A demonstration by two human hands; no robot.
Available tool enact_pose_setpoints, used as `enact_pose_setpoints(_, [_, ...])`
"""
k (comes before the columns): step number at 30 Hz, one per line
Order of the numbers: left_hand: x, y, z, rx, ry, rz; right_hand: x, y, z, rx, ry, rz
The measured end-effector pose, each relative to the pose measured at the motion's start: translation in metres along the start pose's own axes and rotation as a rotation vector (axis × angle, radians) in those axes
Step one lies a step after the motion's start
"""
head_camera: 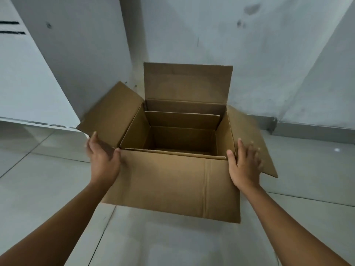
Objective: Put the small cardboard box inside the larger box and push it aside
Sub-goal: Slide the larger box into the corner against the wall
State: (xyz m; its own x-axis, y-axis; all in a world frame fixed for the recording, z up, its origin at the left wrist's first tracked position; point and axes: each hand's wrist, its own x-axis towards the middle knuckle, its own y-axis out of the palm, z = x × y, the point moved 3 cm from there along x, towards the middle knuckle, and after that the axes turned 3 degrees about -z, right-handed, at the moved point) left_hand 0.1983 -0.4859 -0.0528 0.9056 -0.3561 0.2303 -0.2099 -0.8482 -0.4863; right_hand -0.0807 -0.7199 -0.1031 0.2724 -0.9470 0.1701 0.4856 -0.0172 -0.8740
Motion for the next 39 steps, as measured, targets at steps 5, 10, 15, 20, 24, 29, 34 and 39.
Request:
enact_pose_setpoints(5, [0.002, 0.028, 0.028, 0.437, 0.261, 0.456, -0.004, 0.002, 0.008, 0.018, -0.042, -0.022])
enact_pose_setpoints(10, [0.042, 0.046, 0.046, 0.570, 0.369, 0.455, 0.022, 0.018, 0.025, 0.066, -0.055, -0.042])
enact_pose_setpoints(15, [0.083, 0.060, 0.052, 0.671, 0.437, 0.445, 0.059, 0.034, 0.040, 0.211, -0.063, 0.042])
enact_pose_setpoints(20, [0.118, 0.073, 0.054, 0.727, 0.456, 0.454, 0.083, 0.045, 0.054, 0.305, -0.034, 0.133])
enact_pose_setpoints(24, [0.149, 0.081, 0.056, 0.739, 0.461, 0.469, 0.099, 0.056, 0.073, 0.385, 0.040, 0.224])
enact_pose_setpoints(29, [0.180, 0.089, 0.059, 0.729, 0.469, 0.431, 0.123, 0.066, 0.095, 0.417, 0.156, 0.286])
enact_pose_setpoints(34, [0.195, 0.092, 0.061, 0.697, 0.490, 0.373, 0.150, 0.075, 0.109, 0.505, 0.237, 0.309])
enact_pose_setpoints(39, [0.196, 0.098, 0.063, 0.541, 0.490, 0.332, 0.172, 0.086, 0.115, 0.499, 0.218, 0.310])
